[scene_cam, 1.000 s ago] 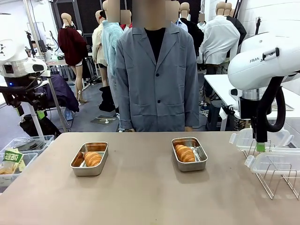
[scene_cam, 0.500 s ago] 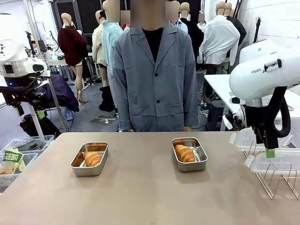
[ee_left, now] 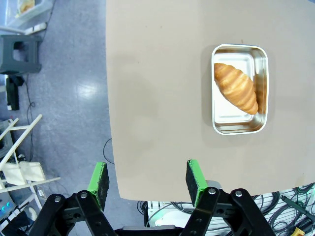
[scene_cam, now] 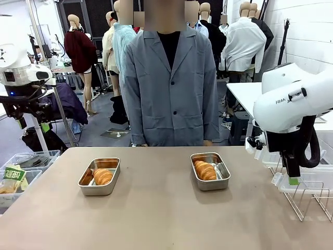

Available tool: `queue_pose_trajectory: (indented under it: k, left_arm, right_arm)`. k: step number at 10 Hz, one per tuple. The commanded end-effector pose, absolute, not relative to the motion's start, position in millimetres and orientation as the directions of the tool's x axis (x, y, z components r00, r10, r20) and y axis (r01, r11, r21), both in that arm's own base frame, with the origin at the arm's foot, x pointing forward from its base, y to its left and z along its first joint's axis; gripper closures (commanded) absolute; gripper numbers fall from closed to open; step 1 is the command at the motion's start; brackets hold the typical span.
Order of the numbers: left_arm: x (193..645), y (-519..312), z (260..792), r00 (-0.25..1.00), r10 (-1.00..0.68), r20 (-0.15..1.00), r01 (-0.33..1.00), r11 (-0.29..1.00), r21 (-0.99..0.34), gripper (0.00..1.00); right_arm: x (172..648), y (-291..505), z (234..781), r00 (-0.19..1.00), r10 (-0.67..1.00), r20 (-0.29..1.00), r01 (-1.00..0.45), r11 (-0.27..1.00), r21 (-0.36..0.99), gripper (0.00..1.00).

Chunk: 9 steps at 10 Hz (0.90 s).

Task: Place the bread in airtight containers.
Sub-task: Pick up one Airtight Container lid and hand it to the human.

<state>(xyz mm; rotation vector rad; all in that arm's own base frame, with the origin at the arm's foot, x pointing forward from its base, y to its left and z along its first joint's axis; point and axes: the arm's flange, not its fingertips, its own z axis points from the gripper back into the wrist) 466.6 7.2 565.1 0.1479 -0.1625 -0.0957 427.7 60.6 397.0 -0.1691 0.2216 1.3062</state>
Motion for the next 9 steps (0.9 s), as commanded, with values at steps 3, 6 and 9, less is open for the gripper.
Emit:
queue_pose_trajectory:
  k: [3, 6, 9]
  left_arm:
    - [466.5, 6.4, 564.5, 0.982, -0.092, 0.167, 0.064, 0.984, 0.164, 0.19]
    - [466.5, 6.4, 564.5, 0.982, -0.092, 0.167, 0.064, 0.984, 0.164, 0.19]
    - [466.5, 6.4, 564.5, 0.982, -0.092, 0.167, 0.064, 0.984, 0.164, 0.19]
  right_arm:
    - [429.0, 62.3, 392.1, 0.28, 0.899, -0.337, -0.96, 0.274, -0.067, 0.59]
    - [428.6, 62.5, 393.4, 0.298, 0.893, -0.338, -0.954, 0.285, -0.088, 1.0]
    - [426.1, 62.1, 401.8, 0.309, 0.89, -0.336, -0.951, 0.287, -0.114, 1.0]
